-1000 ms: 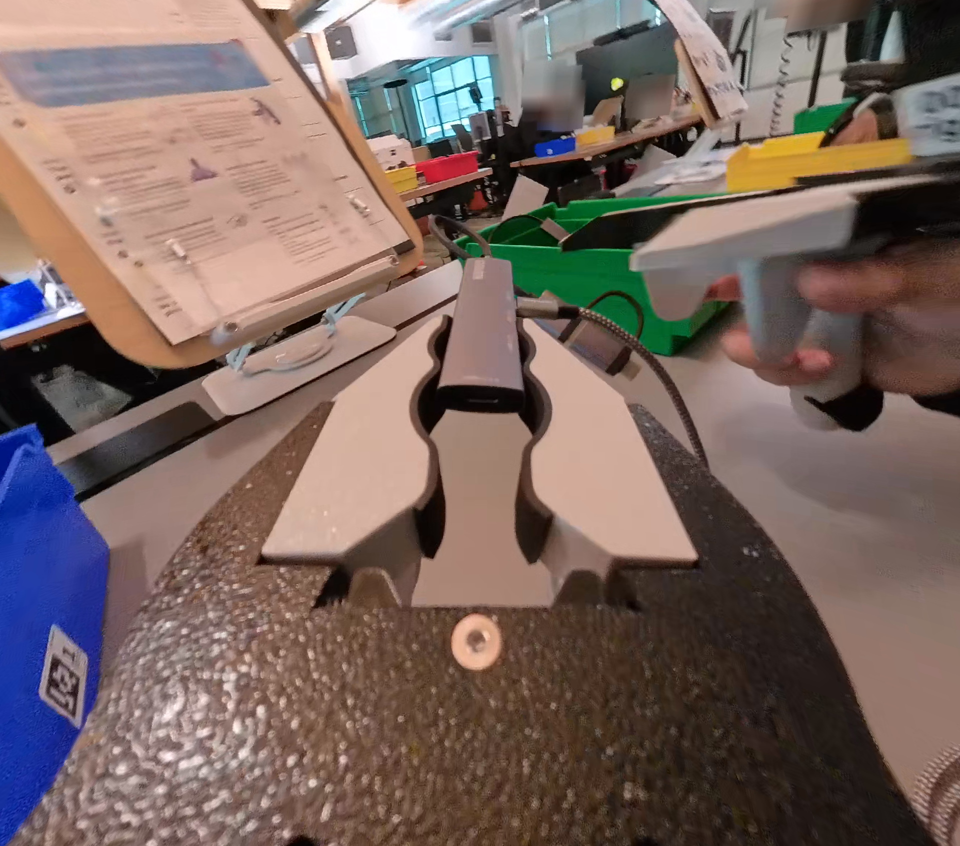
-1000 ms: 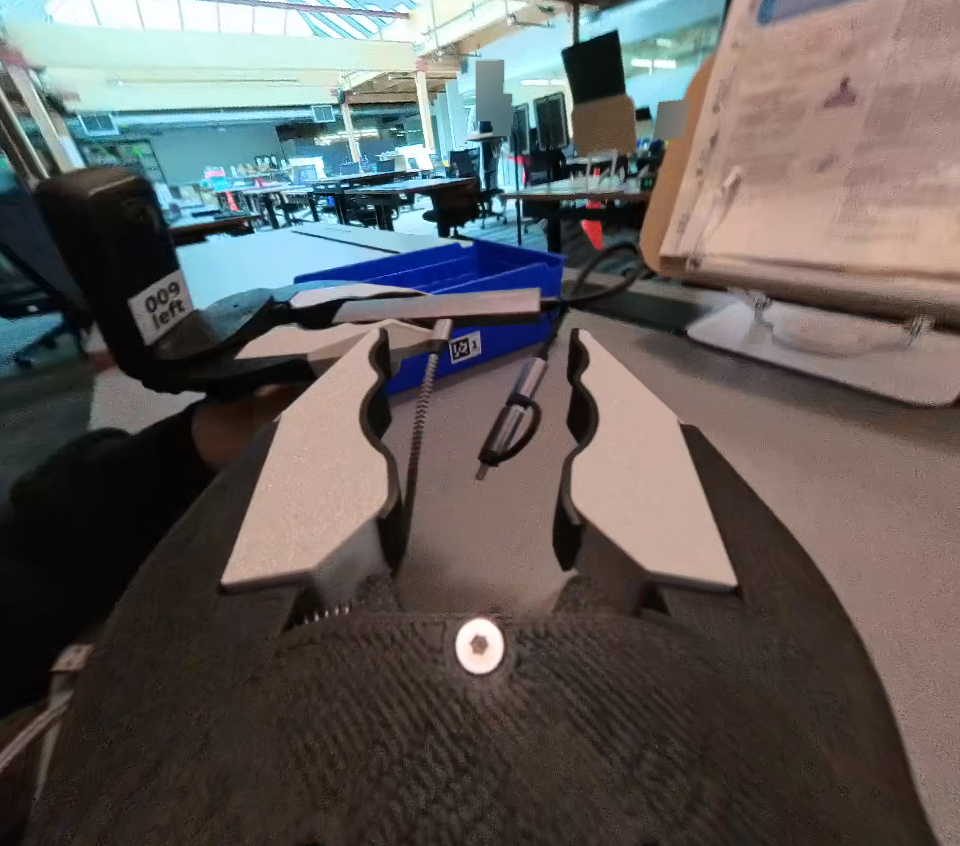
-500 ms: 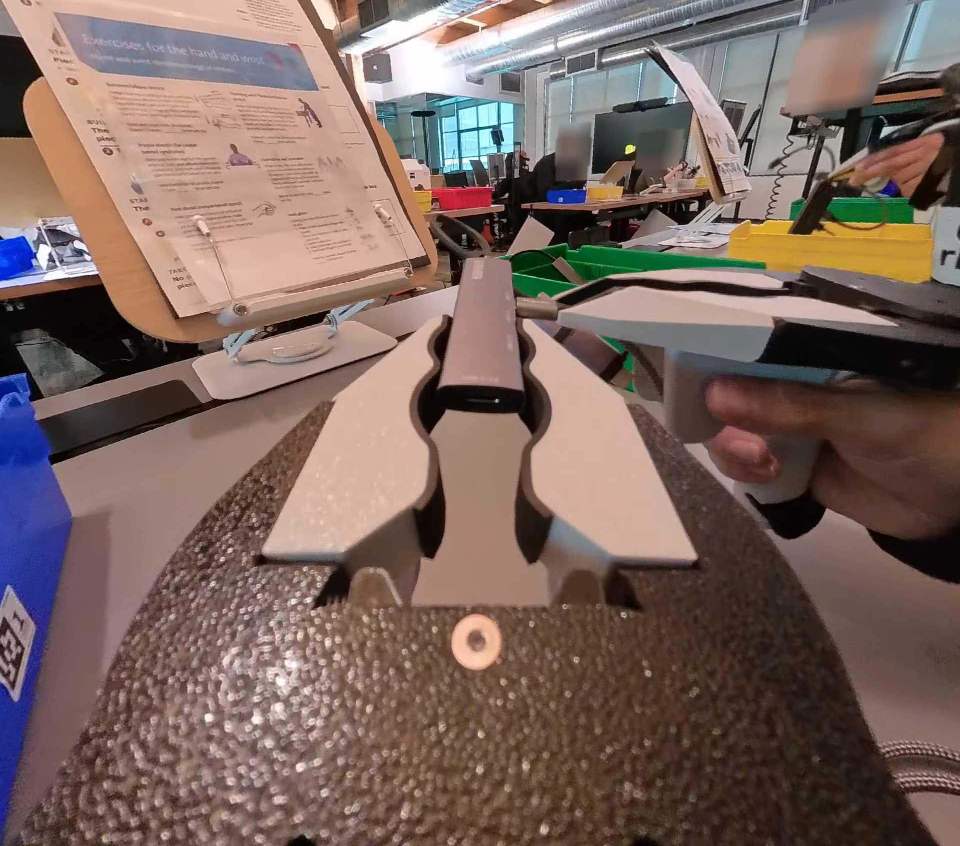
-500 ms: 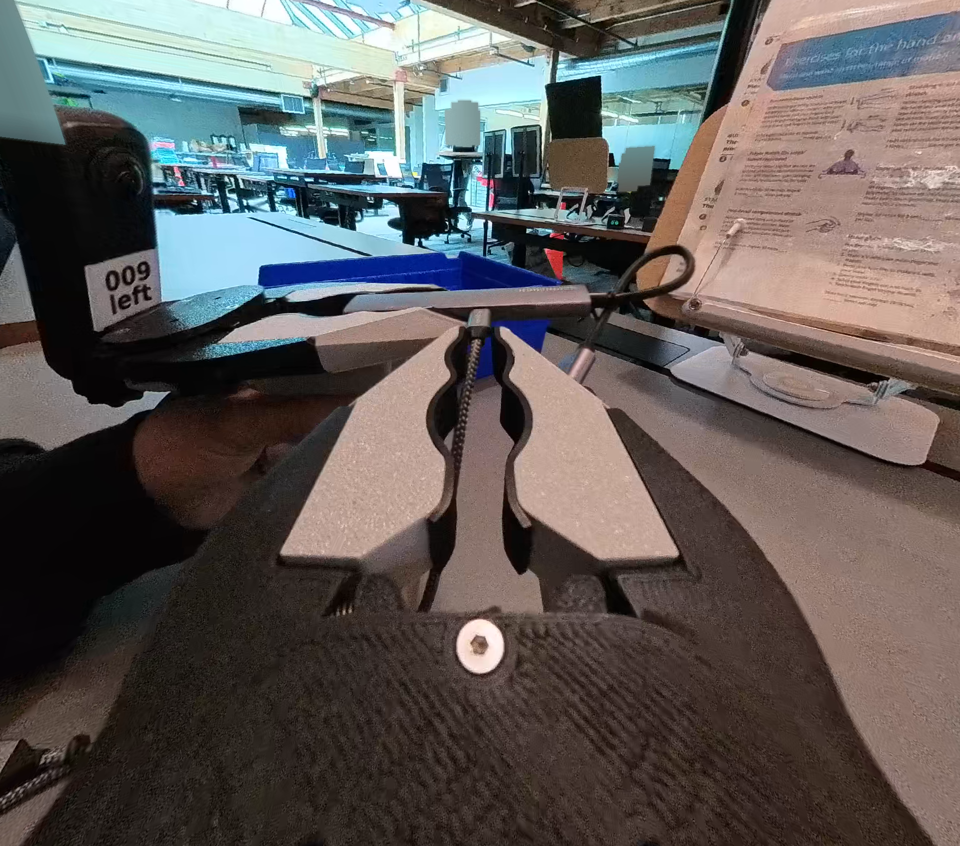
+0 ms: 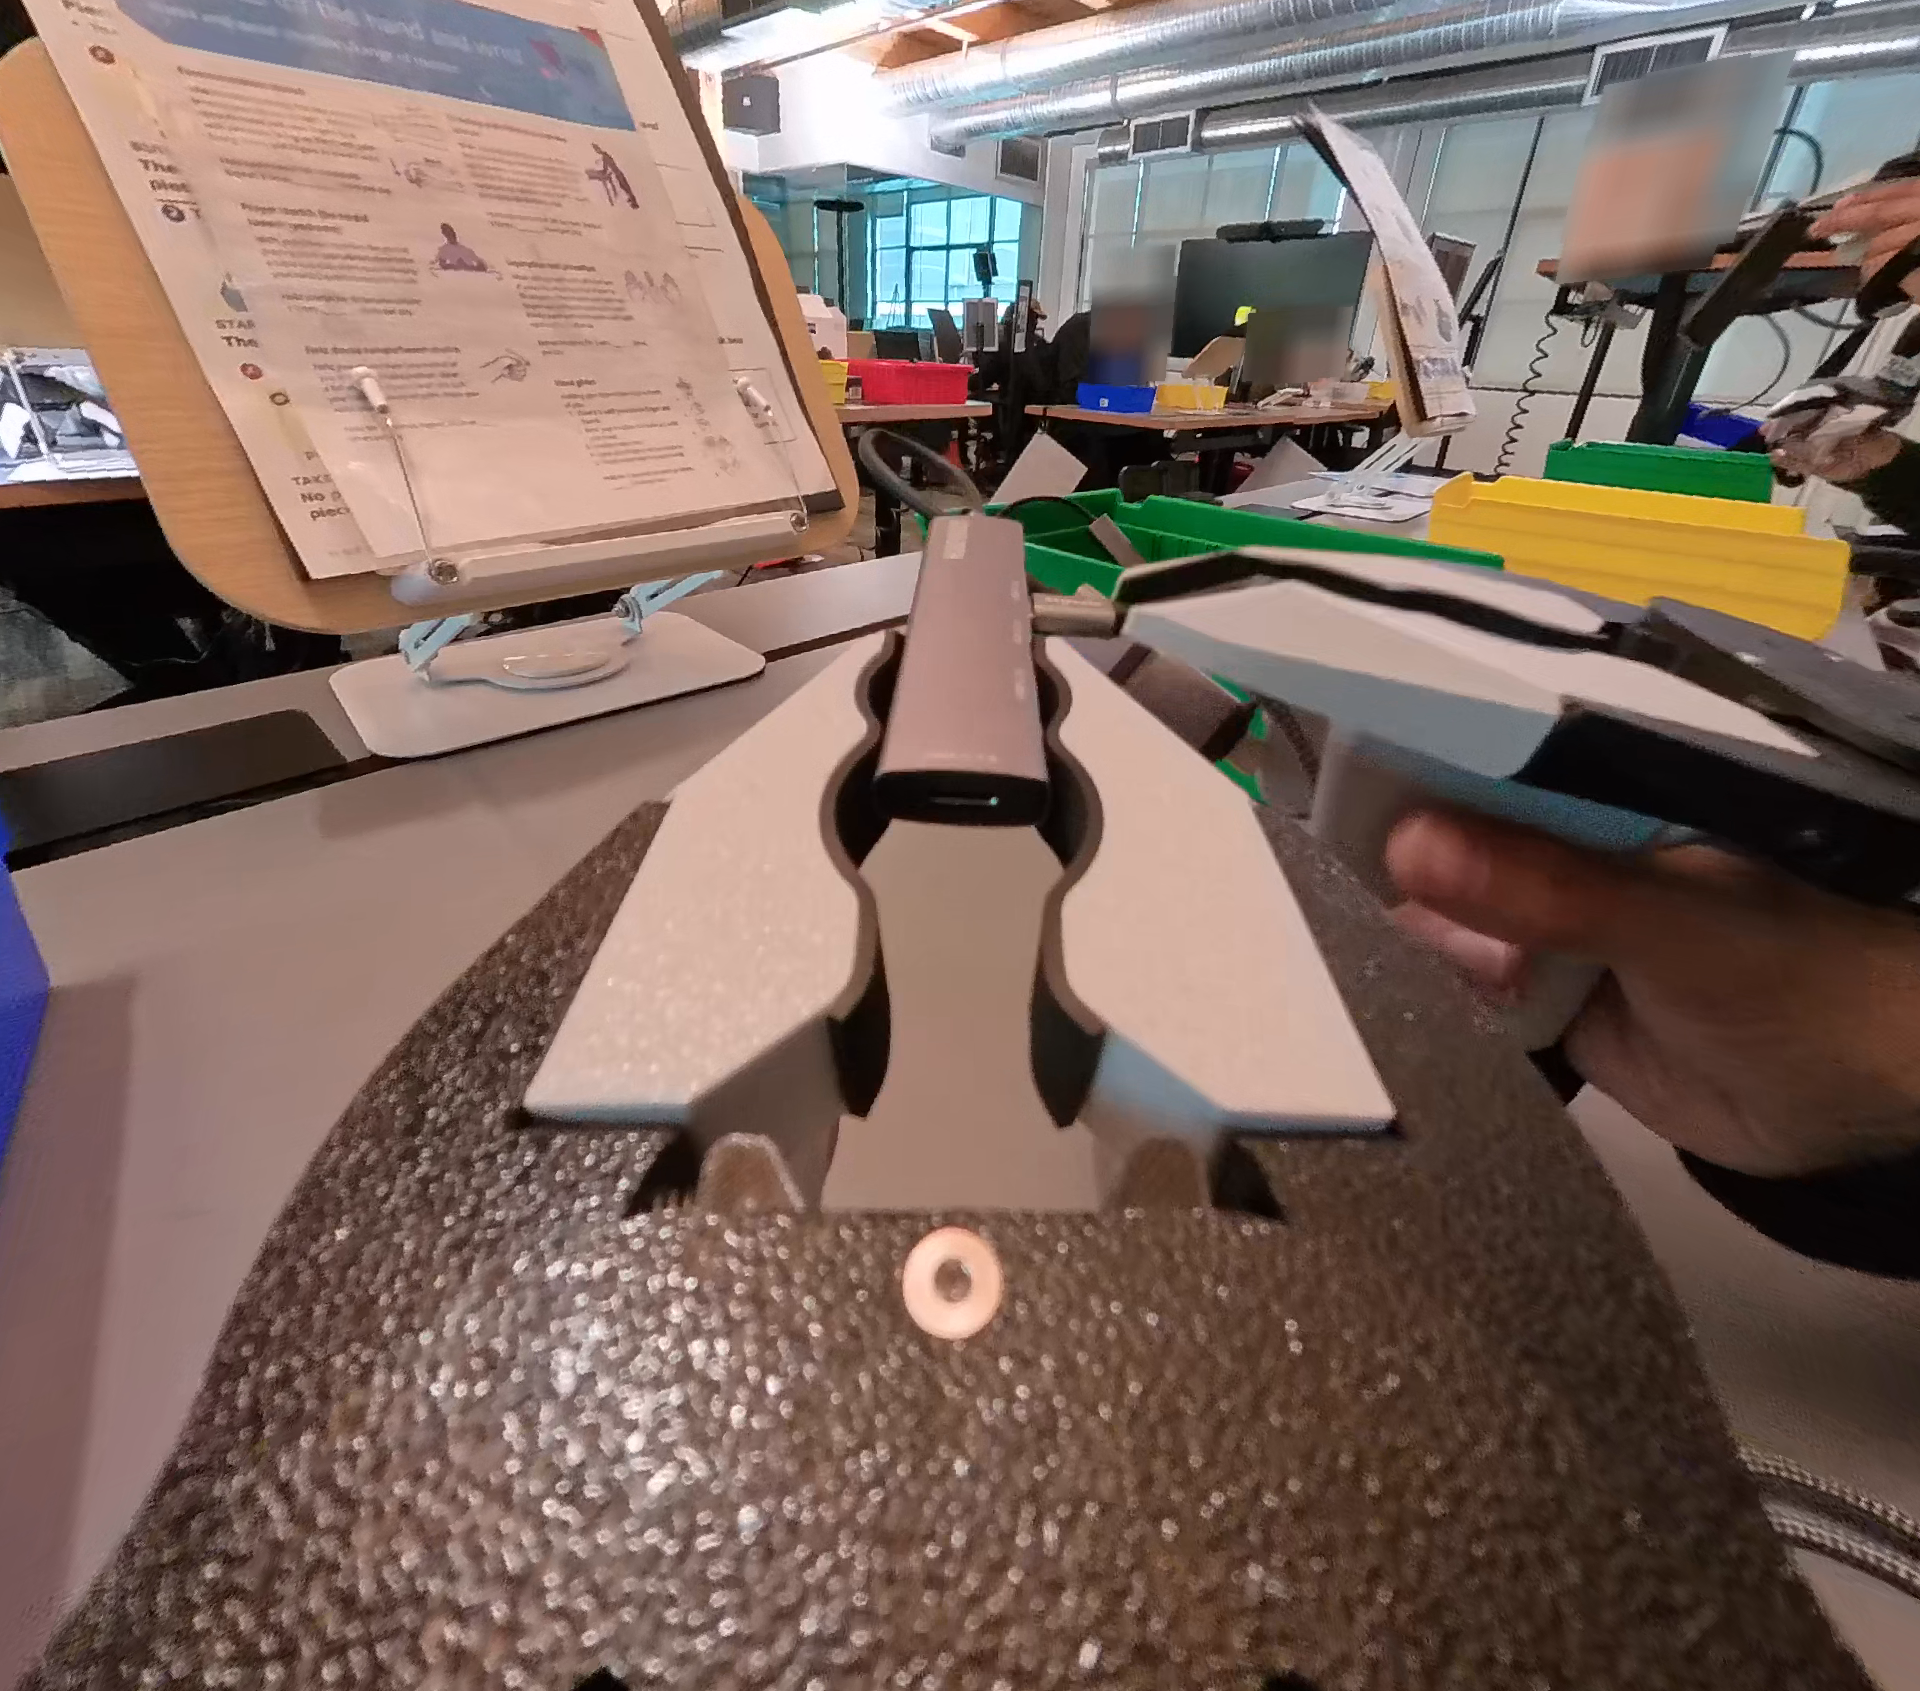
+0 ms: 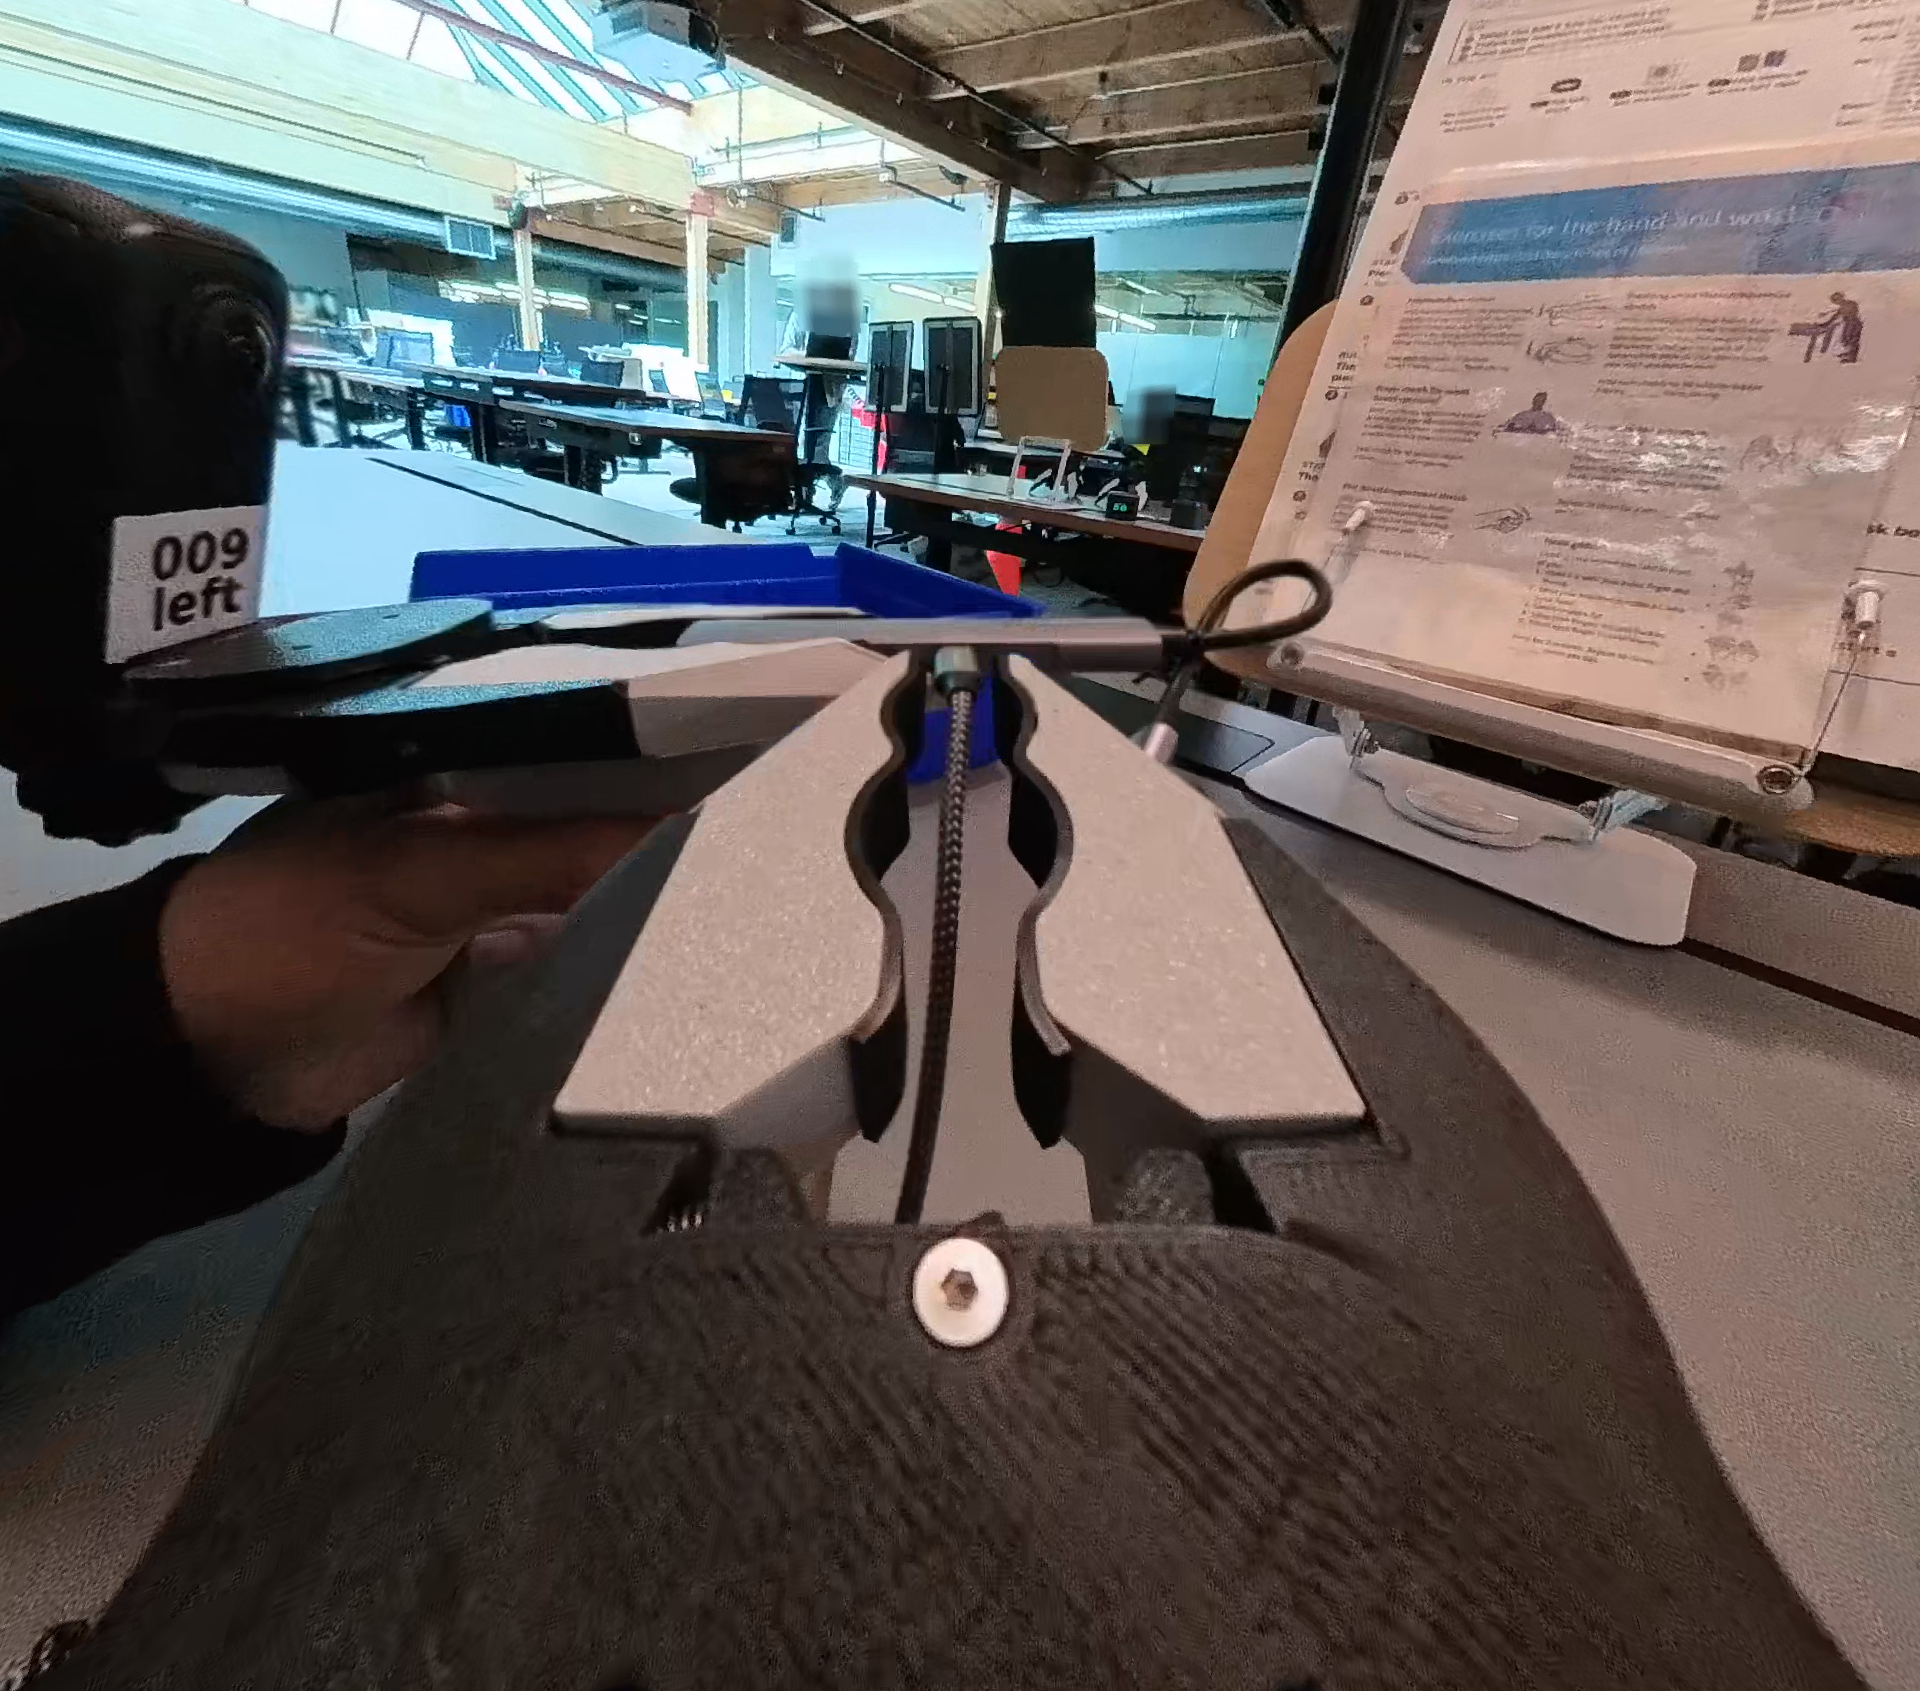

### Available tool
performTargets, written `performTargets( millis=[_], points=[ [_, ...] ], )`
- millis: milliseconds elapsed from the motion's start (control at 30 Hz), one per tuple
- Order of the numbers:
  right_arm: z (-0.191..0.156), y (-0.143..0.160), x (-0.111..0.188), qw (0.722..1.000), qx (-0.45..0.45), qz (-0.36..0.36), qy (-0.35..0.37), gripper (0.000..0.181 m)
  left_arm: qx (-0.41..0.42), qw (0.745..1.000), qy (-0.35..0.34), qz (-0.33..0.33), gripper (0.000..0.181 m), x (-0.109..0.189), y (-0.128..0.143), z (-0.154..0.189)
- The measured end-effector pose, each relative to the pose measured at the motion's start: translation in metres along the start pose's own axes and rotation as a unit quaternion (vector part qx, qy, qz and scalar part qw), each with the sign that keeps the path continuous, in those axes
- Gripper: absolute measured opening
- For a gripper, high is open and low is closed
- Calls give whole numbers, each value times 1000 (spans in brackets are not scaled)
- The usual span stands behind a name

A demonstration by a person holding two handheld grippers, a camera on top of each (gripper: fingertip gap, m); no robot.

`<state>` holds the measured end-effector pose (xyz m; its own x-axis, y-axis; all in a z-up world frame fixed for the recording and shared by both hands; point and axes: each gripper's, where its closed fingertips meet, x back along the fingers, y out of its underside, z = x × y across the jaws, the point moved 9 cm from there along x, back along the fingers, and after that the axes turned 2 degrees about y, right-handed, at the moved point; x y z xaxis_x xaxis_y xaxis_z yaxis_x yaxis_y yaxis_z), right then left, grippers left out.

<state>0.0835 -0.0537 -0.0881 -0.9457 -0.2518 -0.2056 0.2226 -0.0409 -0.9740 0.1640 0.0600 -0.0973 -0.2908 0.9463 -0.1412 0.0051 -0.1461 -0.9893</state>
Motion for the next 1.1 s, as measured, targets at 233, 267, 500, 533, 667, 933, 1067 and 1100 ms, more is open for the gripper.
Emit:
performTargets(
  millis=[233, 267, 500, 533, 667, 933, 1067, 1100],
  points=[
    [1, 3, -2, 1000, 6, -16, 6, 11, -10, 1000, 0, -4, 23, -1, 0, 2],
    [2, 4, -2, 1000, 6, -22, 9, 13, -14, 1000, -3, -5, 23, -1, 0, 2],
    [-2, 2, -3, 999, 16, -8, 27, 15, -12, 1000, -4, -10, 23, -2, 0, 2],
    [-3, 2, -4, 999, 16, -13, 25, 14, -13, 1000, -5, -9, 23, -2, 0, 2],
    [-2, 5, -5, 999, 11, -18, 24, 9, -11, 1000, -4, -12, 23, -2, 0, 2],
    [-4, 2, -3, 999, 25, -24, 24, 8, -13, 1000, 2, -2, 23, -2, 0, 2],
    [-1, 5, -4, 999, 4, -45, 15, 8, -31, 999, -23, -17, 23, -3, 1, 4],
    [1, 6, -4, 998, -3, -59, 10, 8, -38, 999, -25, -26, 23, -3, 1, 4]
  ],
)
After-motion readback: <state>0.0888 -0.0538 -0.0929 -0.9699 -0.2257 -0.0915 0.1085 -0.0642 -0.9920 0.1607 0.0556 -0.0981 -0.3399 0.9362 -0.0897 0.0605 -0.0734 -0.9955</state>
